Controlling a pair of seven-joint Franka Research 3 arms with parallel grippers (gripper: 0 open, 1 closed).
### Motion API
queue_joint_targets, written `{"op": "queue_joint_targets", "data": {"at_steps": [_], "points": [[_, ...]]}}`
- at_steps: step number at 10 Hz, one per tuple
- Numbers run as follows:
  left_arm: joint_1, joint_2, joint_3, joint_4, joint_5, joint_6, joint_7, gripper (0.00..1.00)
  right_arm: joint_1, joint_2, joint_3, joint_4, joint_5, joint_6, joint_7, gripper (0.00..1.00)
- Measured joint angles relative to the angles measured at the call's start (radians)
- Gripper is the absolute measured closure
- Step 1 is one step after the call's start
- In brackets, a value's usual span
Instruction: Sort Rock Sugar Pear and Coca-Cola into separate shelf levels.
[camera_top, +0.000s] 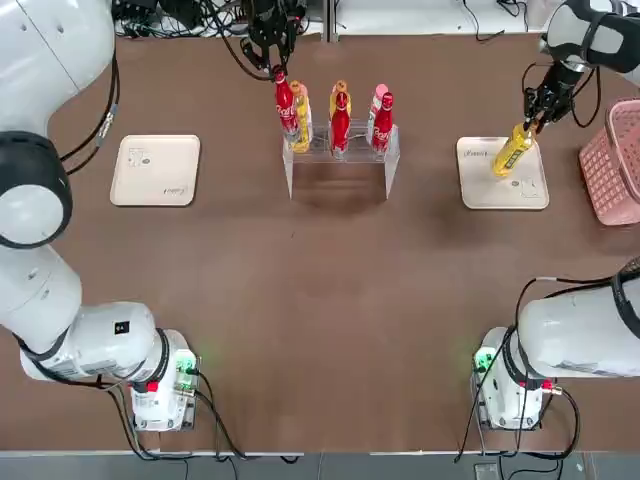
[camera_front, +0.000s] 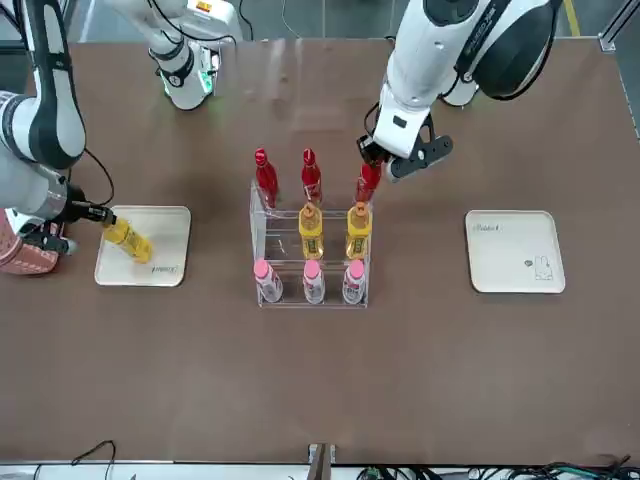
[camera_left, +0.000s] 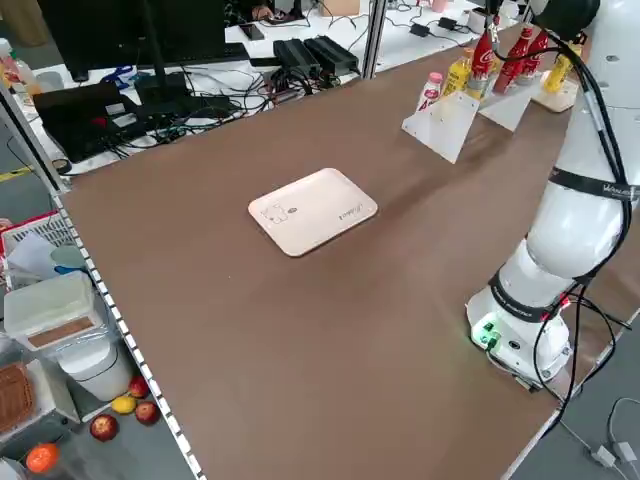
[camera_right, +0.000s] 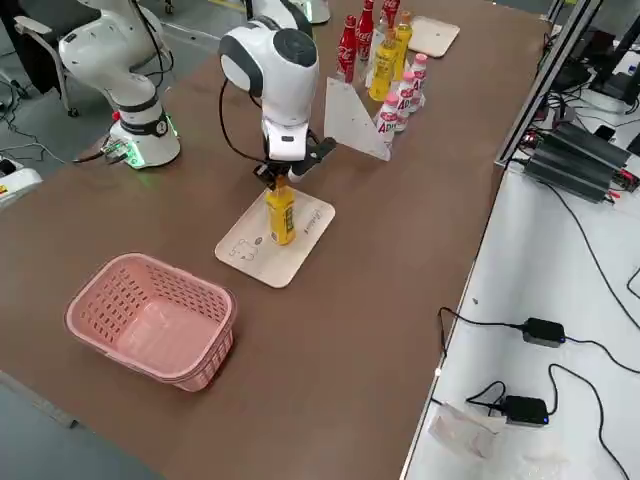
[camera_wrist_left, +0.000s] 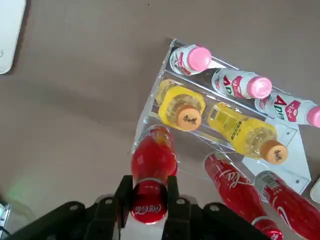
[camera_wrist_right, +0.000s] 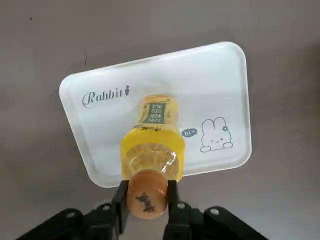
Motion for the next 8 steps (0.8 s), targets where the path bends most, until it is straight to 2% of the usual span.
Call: {"op": "queue_joint_targets", "data": {"at_steps": [2, 4, 6, 8], "points": [[-0.007, 0.014, 0.004, 0.002, 0.005, 0.026, -0.019, 0.68, 0.015, 0.000, 0.002, 0.012, 0.000, -0.005, -0.038, 0.66], [-0.010, 0.023, 0.012, 0.004, 0.025, 0.032, -0.019, 0.68, 0.050, -0.001, 0.005, 0.087, 0.000, -0.095, -0.085, 0.66], [-0.036, 0.041, 0.012, 0.019, 0.065, 0.032, -0.047, 0.68, 0.091, -0.005, 0.006, 0.203, 0.000, -0.221, -0.134, 0.66], [-0.062, 0.048, 0.012, 0.026, 0.082, 0.032, -0.071, 0.68, 0.163, -0.011, 0.009, 0.371, 0.002, -0.378, -0.137, 0.66]]}}
